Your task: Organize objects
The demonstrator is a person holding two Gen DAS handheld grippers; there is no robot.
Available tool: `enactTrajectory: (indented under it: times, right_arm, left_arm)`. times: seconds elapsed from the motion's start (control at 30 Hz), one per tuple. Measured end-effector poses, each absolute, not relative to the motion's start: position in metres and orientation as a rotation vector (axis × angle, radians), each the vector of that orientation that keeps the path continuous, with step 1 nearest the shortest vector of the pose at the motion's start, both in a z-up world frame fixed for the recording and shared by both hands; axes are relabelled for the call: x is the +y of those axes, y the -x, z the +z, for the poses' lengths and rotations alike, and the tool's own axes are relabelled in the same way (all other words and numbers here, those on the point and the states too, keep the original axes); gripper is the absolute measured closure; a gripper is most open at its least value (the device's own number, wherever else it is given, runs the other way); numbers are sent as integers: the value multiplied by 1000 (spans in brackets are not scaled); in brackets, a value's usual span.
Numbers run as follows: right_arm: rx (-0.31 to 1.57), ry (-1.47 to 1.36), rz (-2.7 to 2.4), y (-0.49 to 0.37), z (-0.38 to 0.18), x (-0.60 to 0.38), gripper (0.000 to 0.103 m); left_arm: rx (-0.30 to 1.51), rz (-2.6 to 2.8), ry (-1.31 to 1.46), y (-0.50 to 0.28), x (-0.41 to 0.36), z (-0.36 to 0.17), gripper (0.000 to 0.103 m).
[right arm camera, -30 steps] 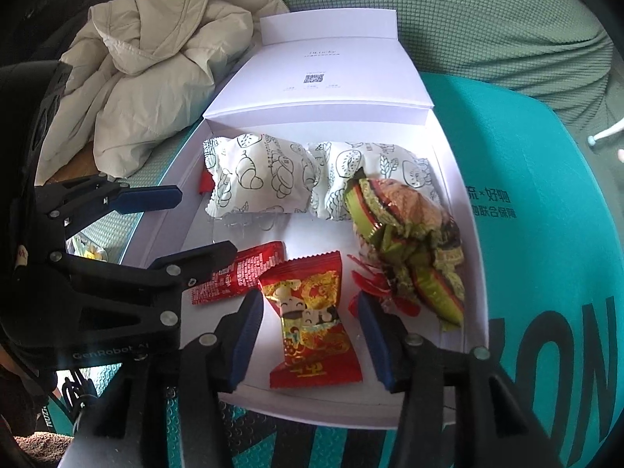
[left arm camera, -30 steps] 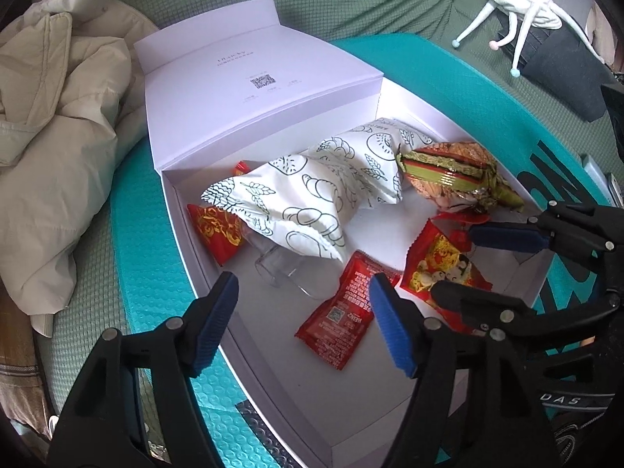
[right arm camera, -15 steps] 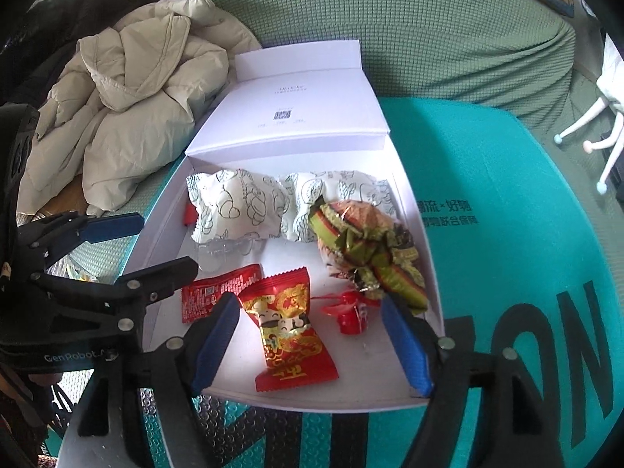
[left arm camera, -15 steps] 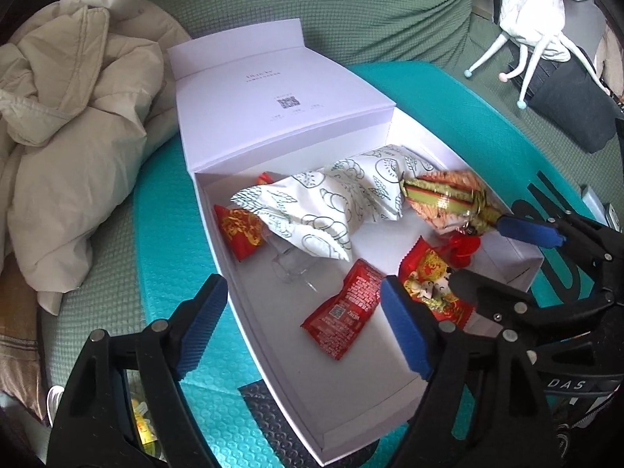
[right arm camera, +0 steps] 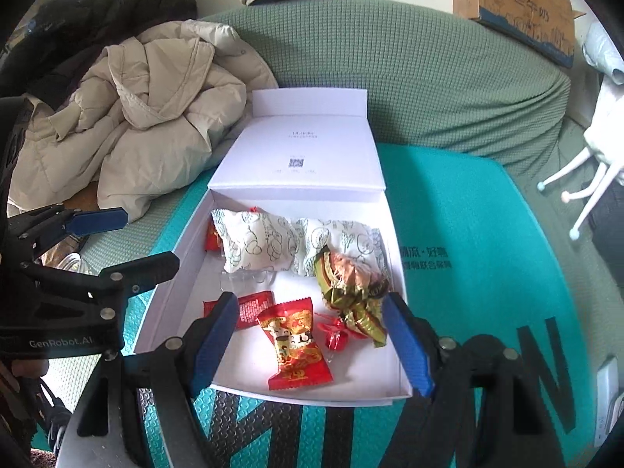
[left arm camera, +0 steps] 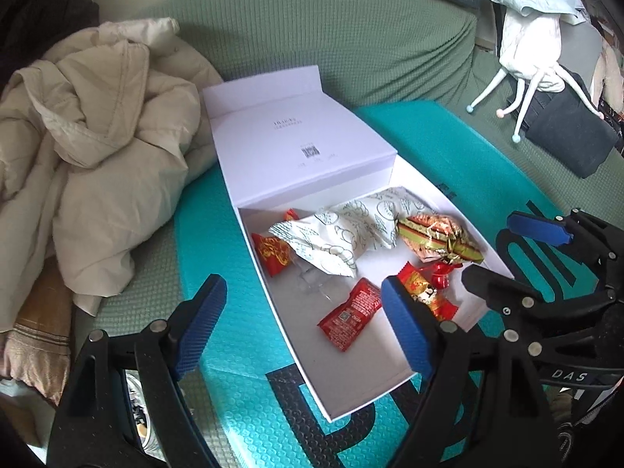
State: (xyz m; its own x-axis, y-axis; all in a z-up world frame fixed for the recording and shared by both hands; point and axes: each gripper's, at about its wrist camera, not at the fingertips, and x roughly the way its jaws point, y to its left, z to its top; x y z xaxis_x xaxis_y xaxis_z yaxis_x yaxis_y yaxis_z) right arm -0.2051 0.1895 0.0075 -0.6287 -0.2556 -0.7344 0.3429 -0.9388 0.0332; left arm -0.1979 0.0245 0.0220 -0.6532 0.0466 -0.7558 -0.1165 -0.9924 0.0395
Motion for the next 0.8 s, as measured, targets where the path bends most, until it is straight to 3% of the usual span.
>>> enactTrajectory:
  times: [0.8]
  right_arm:
    - [206, -986, -2662, 117, 88, 201, 26]
  left_arm:
    - [141, 2842, 1107, 109, 25, 95, 22]
